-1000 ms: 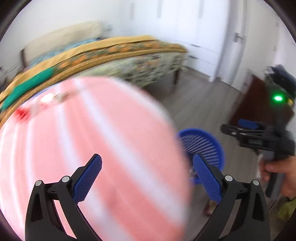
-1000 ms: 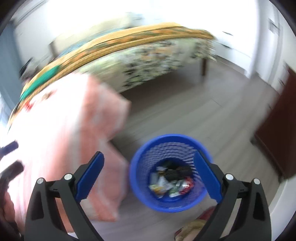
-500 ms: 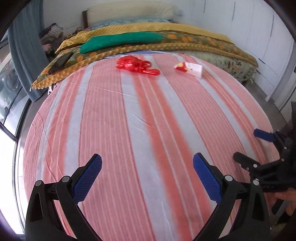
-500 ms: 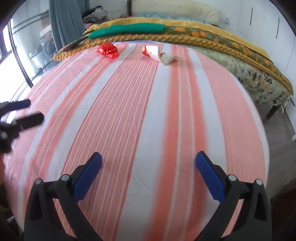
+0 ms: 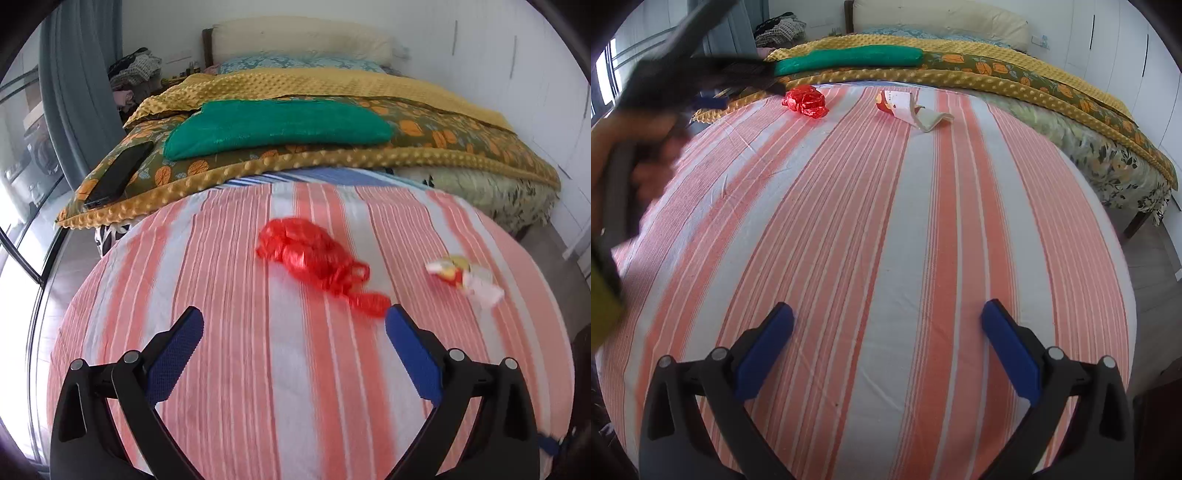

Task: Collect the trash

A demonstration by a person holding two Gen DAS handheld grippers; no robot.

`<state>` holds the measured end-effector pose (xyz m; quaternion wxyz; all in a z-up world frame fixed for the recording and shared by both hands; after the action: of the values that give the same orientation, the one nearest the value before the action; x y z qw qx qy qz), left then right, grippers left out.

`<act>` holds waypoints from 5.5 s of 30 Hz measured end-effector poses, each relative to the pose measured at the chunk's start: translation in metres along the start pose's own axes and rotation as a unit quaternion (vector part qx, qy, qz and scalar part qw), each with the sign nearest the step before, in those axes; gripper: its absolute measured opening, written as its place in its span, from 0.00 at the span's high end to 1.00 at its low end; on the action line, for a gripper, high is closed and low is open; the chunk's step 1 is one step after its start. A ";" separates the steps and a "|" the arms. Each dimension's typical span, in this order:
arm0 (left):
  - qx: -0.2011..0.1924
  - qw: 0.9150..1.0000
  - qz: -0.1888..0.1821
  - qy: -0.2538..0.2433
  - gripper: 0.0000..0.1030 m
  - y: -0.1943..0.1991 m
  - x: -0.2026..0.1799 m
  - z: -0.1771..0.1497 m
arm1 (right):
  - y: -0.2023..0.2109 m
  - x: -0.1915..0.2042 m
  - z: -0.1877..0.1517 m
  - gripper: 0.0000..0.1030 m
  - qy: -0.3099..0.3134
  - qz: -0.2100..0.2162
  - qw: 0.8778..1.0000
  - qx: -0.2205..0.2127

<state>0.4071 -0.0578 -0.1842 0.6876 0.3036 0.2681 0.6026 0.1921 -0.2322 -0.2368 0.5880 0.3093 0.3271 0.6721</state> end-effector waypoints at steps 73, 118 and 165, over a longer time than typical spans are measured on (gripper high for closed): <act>0.037 0.990 -0.082 -0.111 0.04 0.058 0.012 -0.149 | -0.001 -0.003 0.000 0.04 0.001 -0.002 1.000 0.006; 0.037 0.990 -0.082 -0.111 0.04 0.058 0.012 -0.149 | -0.101 -0.010 0.166 0.62 0.177 -0.003 0.984 0.025; 0.038 0.990 -0.082 -0.111 0.04 0.058 0.012 -0.149 | 0.062 -0.048 0.002 0.29 -0.160 0.064 0.984 -0.047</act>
<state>0.2603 -0.0267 -0.2412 0.7480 0.3712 0.2365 0.4967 0.1629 -0.2858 -0.1873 0.6022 0.4052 0.1765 0.6649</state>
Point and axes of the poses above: each gripper's, at about its wrist camera, not at the fingertips, and y roughly against the way its jaws point, x to its left, z to its top, the point moved 7 cm from there along -y, roughly the way its jaws point, and after that the axes turned 3 degrees about -x, right-handed, at the moved point
